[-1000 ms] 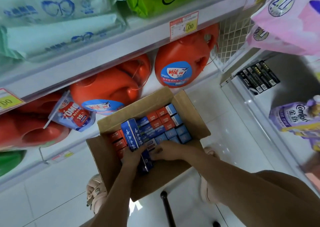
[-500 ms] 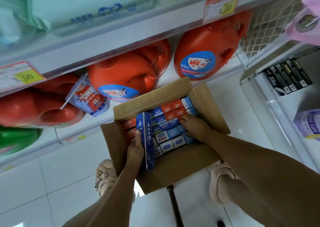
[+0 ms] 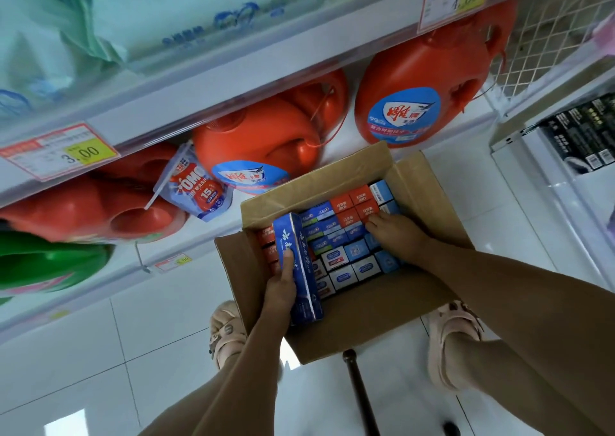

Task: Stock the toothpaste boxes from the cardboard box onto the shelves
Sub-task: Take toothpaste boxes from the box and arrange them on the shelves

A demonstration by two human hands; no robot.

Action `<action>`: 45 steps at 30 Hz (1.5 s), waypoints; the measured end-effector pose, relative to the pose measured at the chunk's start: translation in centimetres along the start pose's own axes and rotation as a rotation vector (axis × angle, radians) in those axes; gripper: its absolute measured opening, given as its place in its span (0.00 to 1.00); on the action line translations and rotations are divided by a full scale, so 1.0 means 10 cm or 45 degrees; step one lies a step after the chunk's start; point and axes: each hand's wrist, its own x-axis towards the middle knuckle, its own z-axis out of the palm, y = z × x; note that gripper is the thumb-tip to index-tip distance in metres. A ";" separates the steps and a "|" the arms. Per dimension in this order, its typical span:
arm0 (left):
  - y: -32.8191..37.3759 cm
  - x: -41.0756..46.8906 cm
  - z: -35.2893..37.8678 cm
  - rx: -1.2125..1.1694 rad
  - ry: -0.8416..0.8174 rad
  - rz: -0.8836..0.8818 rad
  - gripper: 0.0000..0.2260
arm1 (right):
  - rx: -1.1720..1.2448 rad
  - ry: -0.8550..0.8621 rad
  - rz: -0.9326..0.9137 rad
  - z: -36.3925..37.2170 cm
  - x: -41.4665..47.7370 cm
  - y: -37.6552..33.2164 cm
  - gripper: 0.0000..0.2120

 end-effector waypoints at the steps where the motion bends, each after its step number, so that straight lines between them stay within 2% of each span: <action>1: 0.00 -0.01 0.01 -0.009 -0.006 0.008 0.20 | 0.022 -0.029 0.027 -0.01 -0.01 -0.01 0.19; 3: 0.01 -0.05 0.01 -0.020 -0.015 0.017 0.20 | 0.077 -0.078 0.052 -0.09 -0.01 -0.05 0.16; 8: 0.05 -0.20 -0.11 0.050 -0.079 0.115 0.17 | 0.079 -0.134 0.043 -0.22 -0.07 -0.05 0.18; 11: 0.08 -0.32 -0.16 0.043 -0.114 0.156 0.12 | 0.079 -0.107 0.032 -0.29 -0.14 -0.06 0.17; 14: 0.09 -0.48 -0.19 0.079 -0.139 0.160 0.14 | 0.157 -0.068 0.045 -0.54 -0.28 -0.07 0.19; 19: 0.23 -0.92 -0.24 0.063 -0.214 0.184 0.13 | 0.552 0.127 0.114 -1.30 -0.75 -0.04 0.22; 24: 0.44 -1.51 -0.29 0.010 -0.388 0.332 0.33 | 1.141 0.410 0.072 -2.38 -1.35 -0.06 0.13; 27: 0.57 -1.91 -0.32 -0.118 -0.448 0.421 0.28 | 1.444 0.530 0.015 -2.95 -1.61 -0.13 0.08; 31: 0.66 -2.55 -0.38 -0.339 -0.595 0.563 0.19 | 1.648 0.605 -0.001 -3.45 -1.72 -0.33 0.04; 33: 0.66 -2.87 -0.34 -0.413 -0.637 0.637 0.17 | 1.663 0.728 0.089 -3.60 -1.71 -0.51 0.21; 34: 0.66 -3.01 -0.30 -0.442 -0.636 0.667 0.18 | 1.639 0.754 0.121 -3.64 -1.71 -0.61 0.25; 37: 0.64 -3.30 -0.24 -0.537 -0.595 0.708 0.19 | 1.435 0.777 0.235 -3.78 -1.78 -0.86 0.19; 40: 0.63 -3.52 -0.24 -0.545 -0.545 0.754 0.26 | 1.380 0.799 0.250 -3.97 -1.94 -1.06 0.22; 42: 0.65 -3.65 -0.30 -0.530 -0.516 0.780 0.27 | 1.366 0.708 0.238 -4.11 -2.04 -1.10 0.23; 45: 0.76 -3.86 -0.46 -0.363 -0.488 0.883 0.23 | 1.275 0.435 0.145 -4.45 -2.30 -1.03 0.25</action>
